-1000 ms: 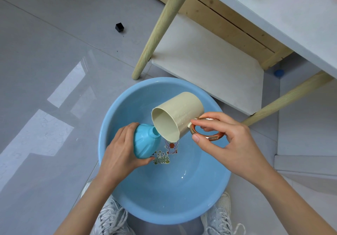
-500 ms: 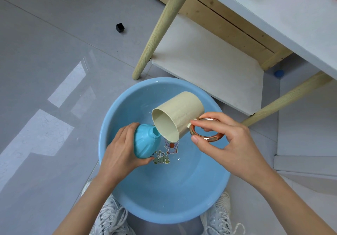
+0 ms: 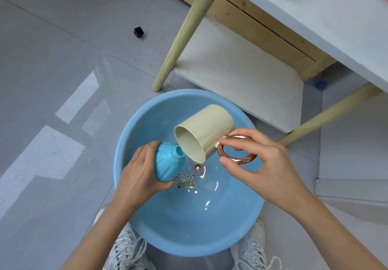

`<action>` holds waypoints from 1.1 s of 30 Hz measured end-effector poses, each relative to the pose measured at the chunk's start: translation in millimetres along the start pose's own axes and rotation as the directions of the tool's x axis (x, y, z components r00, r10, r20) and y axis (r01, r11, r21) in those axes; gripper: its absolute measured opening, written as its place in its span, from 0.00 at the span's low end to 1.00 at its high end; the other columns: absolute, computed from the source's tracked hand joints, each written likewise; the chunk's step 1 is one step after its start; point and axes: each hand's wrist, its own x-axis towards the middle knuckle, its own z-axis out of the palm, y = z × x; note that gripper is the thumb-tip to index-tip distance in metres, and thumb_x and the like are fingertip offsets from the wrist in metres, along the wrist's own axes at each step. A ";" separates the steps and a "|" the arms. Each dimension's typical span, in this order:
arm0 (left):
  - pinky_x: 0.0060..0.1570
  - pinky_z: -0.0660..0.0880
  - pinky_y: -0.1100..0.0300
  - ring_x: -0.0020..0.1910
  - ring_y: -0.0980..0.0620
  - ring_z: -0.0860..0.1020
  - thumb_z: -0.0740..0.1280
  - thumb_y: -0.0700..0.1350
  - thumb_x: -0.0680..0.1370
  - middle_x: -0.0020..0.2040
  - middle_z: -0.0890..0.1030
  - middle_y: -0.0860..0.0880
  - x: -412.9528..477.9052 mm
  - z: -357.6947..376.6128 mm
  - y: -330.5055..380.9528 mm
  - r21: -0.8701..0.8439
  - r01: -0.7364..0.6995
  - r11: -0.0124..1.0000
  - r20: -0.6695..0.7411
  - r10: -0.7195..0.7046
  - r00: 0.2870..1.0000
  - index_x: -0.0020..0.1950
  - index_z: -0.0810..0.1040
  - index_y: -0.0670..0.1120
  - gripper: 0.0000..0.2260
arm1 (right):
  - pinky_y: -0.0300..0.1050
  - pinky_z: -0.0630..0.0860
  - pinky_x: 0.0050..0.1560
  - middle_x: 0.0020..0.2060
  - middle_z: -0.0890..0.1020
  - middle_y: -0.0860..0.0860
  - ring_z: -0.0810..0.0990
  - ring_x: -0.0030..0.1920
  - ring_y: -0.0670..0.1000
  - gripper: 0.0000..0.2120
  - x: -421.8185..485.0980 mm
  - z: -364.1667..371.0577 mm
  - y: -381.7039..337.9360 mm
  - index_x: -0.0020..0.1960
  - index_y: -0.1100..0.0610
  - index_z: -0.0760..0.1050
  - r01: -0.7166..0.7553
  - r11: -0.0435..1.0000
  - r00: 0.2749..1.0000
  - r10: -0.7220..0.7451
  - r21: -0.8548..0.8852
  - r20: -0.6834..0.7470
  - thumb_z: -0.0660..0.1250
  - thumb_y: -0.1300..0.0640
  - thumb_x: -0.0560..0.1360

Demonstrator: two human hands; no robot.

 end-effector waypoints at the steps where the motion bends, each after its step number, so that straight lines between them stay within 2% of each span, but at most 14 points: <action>1: 0.50 0.75 0.54 0.59 0.49 0.72 0.80 0.58 0.56 0.60 0.76 0.51 0.1 -0.2 0.0 0.000 -0.001 1.000 -0.001 0.001 1.000 0.66 0.68 0.46 0.43 | 0.26 0.70 0.48 0.51 0.79 0.45 0.78 0.49 0.40 0.17 -0.2 0.0 0.0 0.55 0.52 0.82 0.002 1.000 1.000 -0.002 -0.005 0.000 0.69 0.46 0.70; 8: 0.49 0.74 0.55 0.58 0.51 0.71 0.80 0.58 0.56 0.59 0.76 0.51 0.2 -1.0 0.9 -0.004 -0.005 1.000 -0.009 0.005 1.000 0.65 0.68 0.46 0.43 | 0.26 0.69 0.49 0.52 0.78 0.45 0.77 0.49 0.39 0.16 -0.2 -0.9 -1.0 0.55 0.52 0.83 0.017 1.000 1.000 -0.017 -0.022 0.001 0.69 0.46 0.70; 21: 0.50 0.74 0.55 0.60 0.52 0.69 0.80 0.58 0.56 0.60 0.76 0.51 -0.2 -1.1 1.0 -0.014 0.008 1.000 -0.008 -0.008 1.000 0.66 0.68 0.46 0.42 | 0.28 0.68 0.53 0.52 0.78 0.48 0.78 0.52 0.44 0.16 -3.9 0.4 -2.2 0.56 0.52 0.82 0.076 0.992 0.997 -0.076 -0.102 0.003 0.69 0.47 0.70; 33: 0.49 0.73 0.57 0.59 0.53 0.69 0.79 0.58 0.57 0.59 0.75 0.52 0.1 -0.7 0.9 -0.002 -0.002 1.000 -0.016 0.002 1.000 0.66 0.68 0.47 0.42 | 0.39 0.75 0.54 0.54 0.77 0.54 0.78 0.50 0.51 0.17 -9.6 5.0 -1.7 0.57 0.56 0.82 0.200 0.956 0.979 -0.205 -0.217 0.000 0.69 0.50 0.72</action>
